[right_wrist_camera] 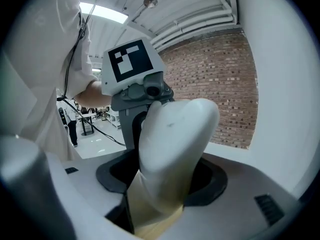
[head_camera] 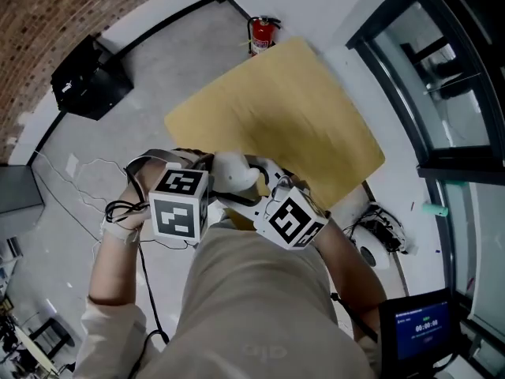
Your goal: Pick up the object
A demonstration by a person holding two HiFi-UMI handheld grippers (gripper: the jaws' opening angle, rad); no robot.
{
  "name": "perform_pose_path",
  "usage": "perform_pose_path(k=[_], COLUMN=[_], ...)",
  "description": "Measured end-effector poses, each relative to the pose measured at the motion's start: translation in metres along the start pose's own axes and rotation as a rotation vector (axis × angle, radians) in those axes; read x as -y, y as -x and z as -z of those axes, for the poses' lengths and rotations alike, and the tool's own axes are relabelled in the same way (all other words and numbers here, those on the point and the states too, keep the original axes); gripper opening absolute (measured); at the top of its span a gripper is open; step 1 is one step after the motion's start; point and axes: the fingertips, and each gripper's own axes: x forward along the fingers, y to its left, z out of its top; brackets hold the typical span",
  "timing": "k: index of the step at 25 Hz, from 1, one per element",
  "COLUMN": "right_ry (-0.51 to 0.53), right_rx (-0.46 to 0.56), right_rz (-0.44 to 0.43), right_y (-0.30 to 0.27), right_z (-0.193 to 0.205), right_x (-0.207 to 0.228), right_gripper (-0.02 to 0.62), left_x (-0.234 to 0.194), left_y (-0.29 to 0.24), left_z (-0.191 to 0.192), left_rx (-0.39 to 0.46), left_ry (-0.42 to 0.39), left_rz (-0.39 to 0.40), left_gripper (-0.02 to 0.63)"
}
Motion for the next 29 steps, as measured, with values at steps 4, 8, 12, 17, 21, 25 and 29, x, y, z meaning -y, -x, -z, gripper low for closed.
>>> perform_pose_path(k=[4, 8, 12, 17, 21, 25, 29], right_ry=[0.044, 0.087, 0.089, 0.089, 0.09, 0.096, 0.102], right_rx=[0.007, -0.001, 0.018, 0.037, 0.035, 0.038, 0.037], right_rz=[0.013, 0.02, 0.03, 0.049, 0.055, 0.038, 0.03], right_y=[0.011, 0.013, 0.01, 0.013, 0.015, 0.013, 0.02], right_z=[0.003, -0.005, -0.012, -0.016, -0.019, -0.02, -0.014], right_x=[-0.009, -0.019, -0.028, -0.033, -0.034, -0.034, -0.037], right_gripper=[0.281, 0.278, 0.278, 0.276, 0.276, 0.276, 0.276], left_x=[0.007, 0.015, 0.024, 0.029, 0.031, 0.03, 0.031], left_y=[-0.003, 0.003, 0.01, 0.014, 0.018, 0.02, 0.014], left_z=[-0.009, -0.01, -0.006, -0.007, -0.009, -0.011, -0.017], left_rx=[-0.016, -0.025, -0.041, -0.066, -0.072, -0.074, -0.073], left_ry=[0.001, 0.013, -0.002, -0.024, -0.031, -0.022, -0.015], left_rz=[-0.021, -0.038, -0.042, -0.047, -0.051, -0.062, -0.071], left_gripper=[0.138, 0.146, 0.147, 0.147, 0.147, 0.147, 0.147])
